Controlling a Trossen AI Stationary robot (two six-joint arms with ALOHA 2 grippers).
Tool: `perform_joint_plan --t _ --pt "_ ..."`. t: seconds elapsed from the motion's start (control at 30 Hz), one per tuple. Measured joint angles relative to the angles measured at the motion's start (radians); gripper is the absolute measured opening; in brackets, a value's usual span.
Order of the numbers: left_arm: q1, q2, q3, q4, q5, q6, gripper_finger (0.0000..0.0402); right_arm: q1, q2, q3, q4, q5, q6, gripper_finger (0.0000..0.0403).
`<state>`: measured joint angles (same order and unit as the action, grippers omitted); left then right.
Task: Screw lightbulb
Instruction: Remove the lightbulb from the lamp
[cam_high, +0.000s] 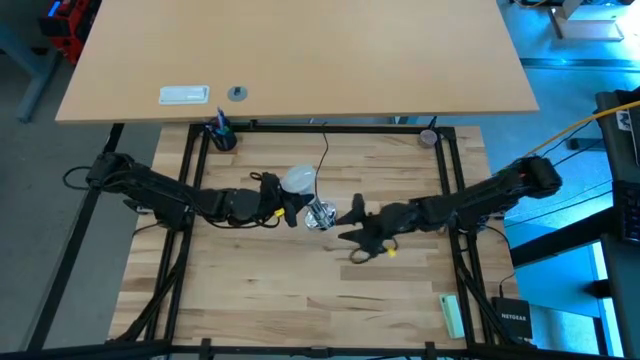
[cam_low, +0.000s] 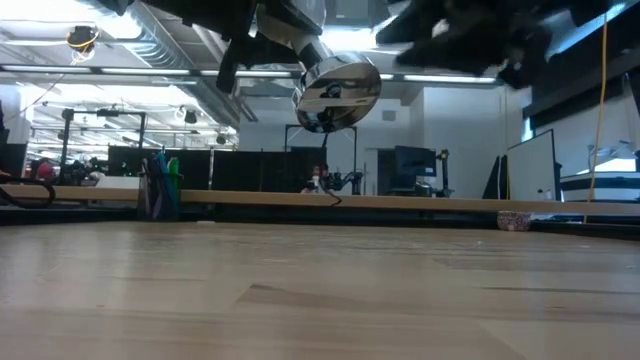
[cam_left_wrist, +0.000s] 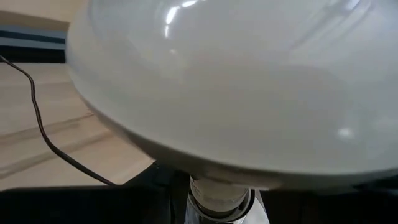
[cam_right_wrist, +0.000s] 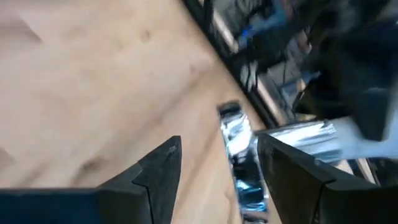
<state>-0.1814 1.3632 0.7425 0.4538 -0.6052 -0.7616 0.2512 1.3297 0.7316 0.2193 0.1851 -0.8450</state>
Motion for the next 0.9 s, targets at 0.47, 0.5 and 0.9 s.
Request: perform_joint_plan --t 0.47,0.5,0.9 --pt "-0.007 0.001 0.000 -0.020 0.000 0.005 0.0137 -0.002 0.222 0.244 -0.246 0.164 -0.057 0.0184" --pt "-0.008 0.001 0.000 -0.026 0.001 0.005 0.0137 0.000 0.223 0.244 -0.244 0.163 -0.057 0.0165" --pt "-0.071 0.000 0.000 0.053 0.086 0.134 0.0137 0.008 0.169 0.243 -0.238 0.142 -0.025 0.0067"
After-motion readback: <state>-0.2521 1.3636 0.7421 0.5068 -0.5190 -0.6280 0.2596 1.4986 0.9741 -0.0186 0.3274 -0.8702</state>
